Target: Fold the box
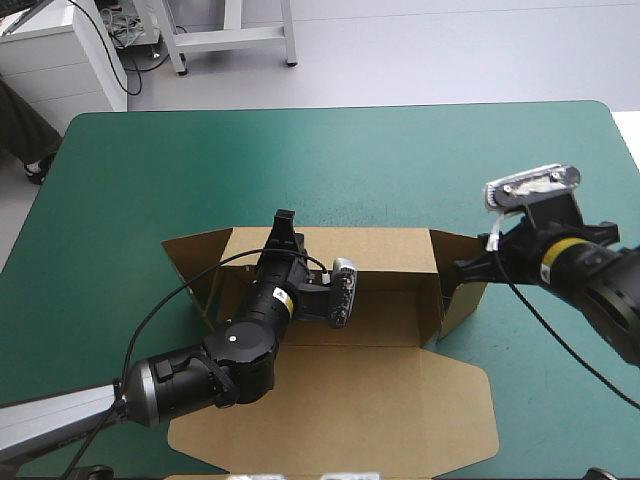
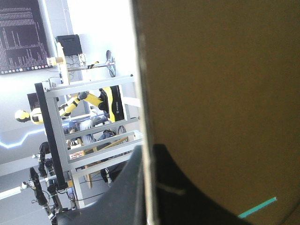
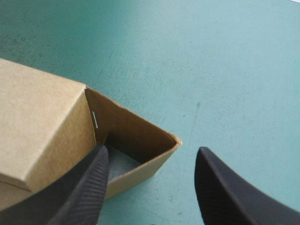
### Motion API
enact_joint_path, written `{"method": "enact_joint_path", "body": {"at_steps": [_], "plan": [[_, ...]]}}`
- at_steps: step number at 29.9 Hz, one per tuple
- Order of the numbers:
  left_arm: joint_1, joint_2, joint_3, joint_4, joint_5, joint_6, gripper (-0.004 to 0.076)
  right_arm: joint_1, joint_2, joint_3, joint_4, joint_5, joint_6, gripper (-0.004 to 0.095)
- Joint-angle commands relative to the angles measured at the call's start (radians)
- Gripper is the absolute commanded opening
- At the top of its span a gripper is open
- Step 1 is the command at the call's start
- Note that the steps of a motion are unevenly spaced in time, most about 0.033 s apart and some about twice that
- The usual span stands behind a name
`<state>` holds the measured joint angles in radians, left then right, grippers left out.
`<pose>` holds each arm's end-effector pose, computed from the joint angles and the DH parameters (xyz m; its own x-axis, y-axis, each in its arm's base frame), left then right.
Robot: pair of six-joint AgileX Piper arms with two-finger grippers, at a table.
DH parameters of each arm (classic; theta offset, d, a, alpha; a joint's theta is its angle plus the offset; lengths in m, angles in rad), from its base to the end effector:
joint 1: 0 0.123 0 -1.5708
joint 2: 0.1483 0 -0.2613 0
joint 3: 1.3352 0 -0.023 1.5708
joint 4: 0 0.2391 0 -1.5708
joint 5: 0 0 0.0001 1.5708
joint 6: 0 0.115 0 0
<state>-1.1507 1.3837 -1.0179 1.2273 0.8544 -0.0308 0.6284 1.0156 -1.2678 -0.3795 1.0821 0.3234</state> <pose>0.1931 -0.2320 0.2916 0.2312 0.9723 -0.0332 0.4204 -0.0691 0.9047 0.1812 0.0851 0.3933 -0.5721 -0.2547 -0.7797 -0.2789 0.9543 -0.1071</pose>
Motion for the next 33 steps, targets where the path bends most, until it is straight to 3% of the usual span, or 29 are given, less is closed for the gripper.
{"method": "enact_joint_path", "body": {"at_steps": [1, 5, 15, 22, 33], "plan": [[-0.008, -0.031, -0.021, 0.047, -0.011, 0.004, -0.0008, -0.001, 0.086, -0.135, -0.039, -0.011, -0.051, 0.0508], [-0.008, -0.031, -0.021, 0.047, -0.011, 0.037, -0.0008, -0.053, 0.181, -0.224, -0.012, 0.014, -0.088, 0.0508], [-0.008, -0.031, -0.021, 0.052, -0.011, 0.031, -0.0008, -0.305, 0.358, -0.277, 0.366, -0.006, -0.429, 0.0507], [-0.008, -0.031, -0.021, 0.052, -0.012, 0.031, -0.0008, -0.317, 0.424, -0.277, 0.423, 0.004, -0.531, 0.0472], [-0.008, -0.031, -0.021, 0.048, -0.018, 0.031, -0.0008, -0.317, 0.423, -0.234, 0.435, 0.118, -0.586, 0.0457]]}}
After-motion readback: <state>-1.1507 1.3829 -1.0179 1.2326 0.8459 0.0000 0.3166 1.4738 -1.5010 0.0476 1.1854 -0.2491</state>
